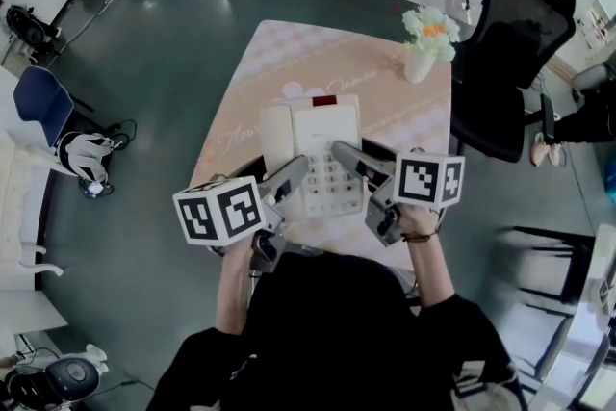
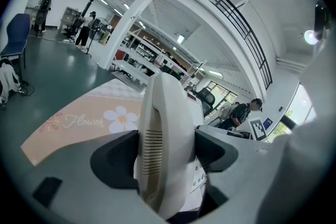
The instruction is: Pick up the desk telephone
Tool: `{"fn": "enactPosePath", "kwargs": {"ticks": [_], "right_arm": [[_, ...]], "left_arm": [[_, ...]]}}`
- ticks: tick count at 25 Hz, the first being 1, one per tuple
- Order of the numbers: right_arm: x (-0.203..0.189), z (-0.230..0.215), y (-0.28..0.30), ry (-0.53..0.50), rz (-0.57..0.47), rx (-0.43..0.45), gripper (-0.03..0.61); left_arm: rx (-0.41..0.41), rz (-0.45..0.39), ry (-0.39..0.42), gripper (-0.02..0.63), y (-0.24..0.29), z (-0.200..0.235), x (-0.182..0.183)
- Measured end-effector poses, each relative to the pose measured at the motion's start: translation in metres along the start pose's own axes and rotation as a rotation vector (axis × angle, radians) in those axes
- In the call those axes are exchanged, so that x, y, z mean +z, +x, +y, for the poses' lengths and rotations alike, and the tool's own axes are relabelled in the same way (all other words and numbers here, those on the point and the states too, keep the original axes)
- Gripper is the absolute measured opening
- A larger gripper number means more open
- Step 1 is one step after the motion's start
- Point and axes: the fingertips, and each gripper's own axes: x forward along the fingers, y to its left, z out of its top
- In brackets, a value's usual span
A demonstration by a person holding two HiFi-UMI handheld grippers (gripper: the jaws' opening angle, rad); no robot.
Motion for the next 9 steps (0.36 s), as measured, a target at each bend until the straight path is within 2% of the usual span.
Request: {"fn": "enactPosePath", "kwargs": {"ticks": [9], "right_arm": [[-0.0008,0.0008,-0.0003,0.02,0.0,0.003,0.221]], "left_arm": [[0.007,0.001,0.008,0.324,-0.0009,-0.0011,0.0016]]}}
